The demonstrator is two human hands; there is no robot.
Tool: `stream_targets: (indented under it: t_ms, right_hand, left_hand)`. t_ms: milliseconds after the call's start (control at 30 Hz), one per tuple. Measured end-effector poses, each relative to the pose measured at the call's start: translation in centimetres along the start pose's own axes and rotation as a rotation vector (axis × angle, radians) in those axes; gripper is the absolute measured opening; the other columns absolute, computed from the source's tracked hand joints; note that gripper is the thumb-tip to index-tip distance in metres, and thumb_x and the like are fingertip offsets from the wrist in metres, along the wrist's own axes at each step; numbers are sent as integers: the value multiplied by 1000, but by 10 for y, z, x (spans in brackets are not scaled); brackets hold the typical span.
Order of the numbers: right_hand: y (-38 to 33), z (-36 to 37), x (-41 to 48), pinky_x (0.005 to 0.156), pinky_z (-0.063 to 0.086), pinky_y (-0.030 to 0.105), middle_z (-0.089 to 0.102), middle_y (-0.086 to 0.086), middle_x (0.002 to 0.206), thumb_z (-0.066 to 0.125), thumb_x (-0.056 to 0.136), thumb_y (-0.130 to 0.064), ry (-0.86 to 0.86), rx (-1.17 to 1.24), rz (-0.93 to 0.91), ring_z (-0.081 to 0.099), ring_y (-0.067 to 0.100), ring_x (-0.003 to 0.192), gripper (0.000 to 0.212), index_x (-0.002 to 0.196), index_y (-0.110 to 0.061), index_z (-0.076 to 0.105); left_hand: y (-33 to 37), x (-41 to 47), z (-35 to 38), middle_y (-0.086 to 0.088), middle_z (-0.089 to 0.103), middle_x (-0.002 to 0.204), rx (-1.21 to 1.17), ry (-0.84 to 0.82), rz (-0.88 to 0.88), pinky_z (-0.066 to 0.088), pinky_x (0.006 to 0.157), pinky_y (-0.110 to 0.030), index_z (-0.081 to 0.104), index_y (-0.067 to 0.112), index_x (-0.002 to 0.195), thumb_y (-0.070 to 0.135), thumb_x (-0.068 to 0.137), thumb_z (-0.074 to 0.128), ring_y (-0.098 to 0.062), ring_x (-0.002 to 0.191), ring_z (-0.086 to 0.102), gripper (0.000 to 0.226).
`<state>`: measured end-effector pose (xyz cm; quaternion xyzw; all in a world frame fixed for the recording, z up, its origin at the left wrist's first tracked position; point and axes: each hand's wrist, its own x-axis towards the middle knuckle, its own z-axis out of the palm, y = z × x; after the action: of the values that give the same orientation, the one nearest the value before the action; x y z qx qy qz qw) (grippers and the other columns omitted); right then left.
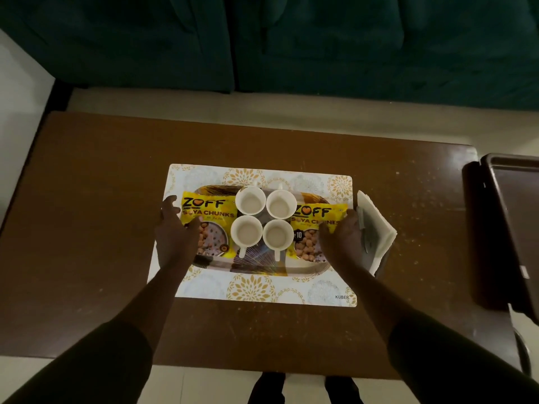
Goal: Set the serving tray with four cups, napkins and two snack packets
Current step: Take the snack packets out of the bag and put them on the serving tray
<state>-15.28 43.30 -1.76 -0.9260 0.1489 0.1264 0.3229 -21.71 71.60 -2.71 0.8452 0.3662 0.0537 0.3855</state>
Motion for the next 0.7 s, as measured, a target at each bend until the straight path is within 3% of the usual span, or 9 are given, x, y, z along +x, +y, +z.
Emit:
stream_targets:
  t_ms: [100,267,400,500,700]
  right_hand:
    - [3,-3,-5,111,33,42,38,17,147,56,90,-16,11,-22,-18,37,33,137,63,144,-4,25]
    - [9,3,-8,91,44,35,54,14,135,51,90,-11,-2,-43,2,52,32,122,55,141,-8,30]
    - [10,1,-6,99,44,40,51,13,139,55,90,-13,-22,-19,1,50,32,127,57,140,-11,27]
    - [8,-9,-9,109,36,44,39,12,150,59,89,-16,-4,-13,-60,40,31,137,70,147,-11,20]
    - [-6,-40,-15,102,47,47,46,12,144,59,89,-18,-34,-57,-247,47,30,131,57,140,-10,33]
  left_hand:
    - [-2,-4,-3,-19,59,126,109,12,36,47,77,-39,51,13,128,13,82,71,-37,107,61,51]
    - [-2,-10,-1,-20,58,128,147,-46,25,49,86,-46,48,13,132,6,84,64,-38,114,57,51]
    - [-2,-18,2,-19,43,138,155,-48,61,45,83,-39,42,11,136,6,83,65,-39,118,52,59]
    - [4,-23,-1,-19,36,142,211,-61,115,49,85,-47,39,8,137,9,83,65,-42,118,52,60]
    - [37,-38,-4,-20,32,152,307,-107,285,44,102,-53,38,6,143,23,91,62,-40,134,42,59]
